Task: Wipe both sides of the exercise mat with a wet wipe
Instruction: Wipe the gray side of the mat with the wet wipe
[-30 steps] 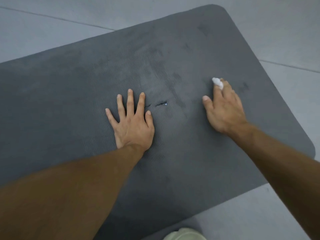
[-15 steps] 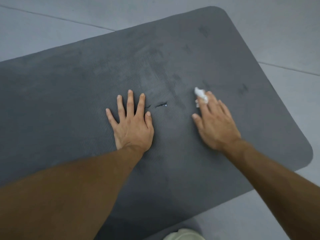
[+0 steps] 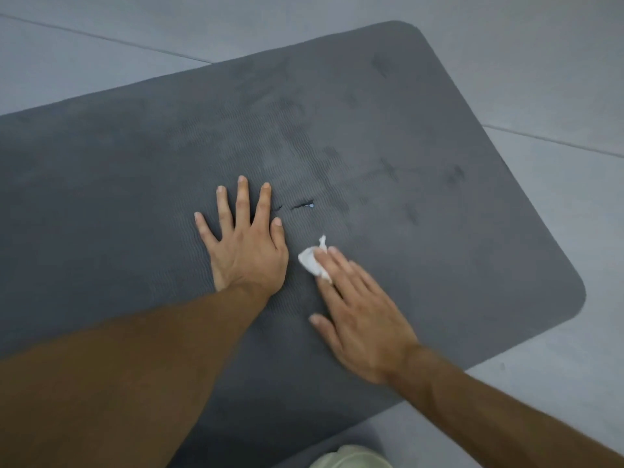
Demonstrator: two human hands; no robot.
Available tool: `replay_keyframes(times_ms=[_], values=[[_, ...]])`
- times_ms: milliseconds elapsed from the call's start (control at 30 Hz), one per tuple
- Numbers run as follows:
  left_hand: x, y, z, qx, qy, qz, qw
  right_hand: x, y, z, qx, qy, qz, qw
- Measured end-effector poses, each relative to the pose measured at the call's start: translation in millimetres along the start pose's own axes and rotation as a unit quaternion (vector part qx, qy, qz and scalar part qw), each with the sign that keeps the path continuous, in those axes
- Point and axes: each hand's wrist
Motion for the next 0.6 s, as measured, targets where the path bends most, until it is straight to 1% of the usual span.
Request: replay_keyframes(times_ms=[33,100,133,167,233,267,333,367,400,467,533,600], values=[[0.2,-0.1,0.5,0.001,-0.001,0.001,1.0,4.6,-3.3,-7.1,0.013,0.029,-0.018,0.999],[0.0,0.1,1.0,0.003,-0.001,0.001,1.0,-9.3,-1.7,-11.0,0.018,0.073,-0.05,0.996],[0.2,0.1,0.9,0.002,0.001,0.0,1.0,-22.6,0.3,-7.1,0.016,0.073,-0.064,0.995],[-0.1,-0.2,0.7,0.002,0.003,0.0,1.0,-38.9,3.0,-0.2,0.005,0.047,-0.071,0.996],[0.0,-0.8,0.4,0.003,0.003,0.001,1.0,-78.2,13.8,17.3,-0.035,-0.065,-0.063,0.995],[0.2,-1.1,0.5,0.004,0.002,0.003,1.0,-98.4,21.7,25.7,-0.051,-0.131,-0.05,0.989],[0.5,-1.2,1.4,0.007,0.004,0.007,1.0,-129.2,38.4,39.9,-0.048,-0.237,0.014,0.97],[0.6,-1.0,1.6,0.009,0.004,0.007,1.0,-137.5,44.9,47.0,-0.043,-0.267,0.045,0.962],[0.2,-0.9,1.4,0.009,0.005,0.008,1.0,-139.9,48.6,53.9,-0.043,-0.279,0.066,0.957],[0.0,-0.9,0.8,0.007,0.004,0.01,1.0,-124.4,51.2,68.1,-0.059,-0.252,0.084,0.962],[0.0,-1.6,0.7,0.004,0.002,0.008,1.0,-88.2,43.8,76.5,-0.068,-0.19,0.076,0.977],[-0.1,-1.1,1.1,0.0,0.003,0.007,1.0,-44.2,32.8,75.0,-0.055,-0.114,0.076,0.989]])
Point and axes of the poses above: each hand's wrist, its own z-axis towards the middle knuckle, its own y-axis out of the back of the hand, x = y × z, and after that the axes turned 9 degrees about x, right-handed
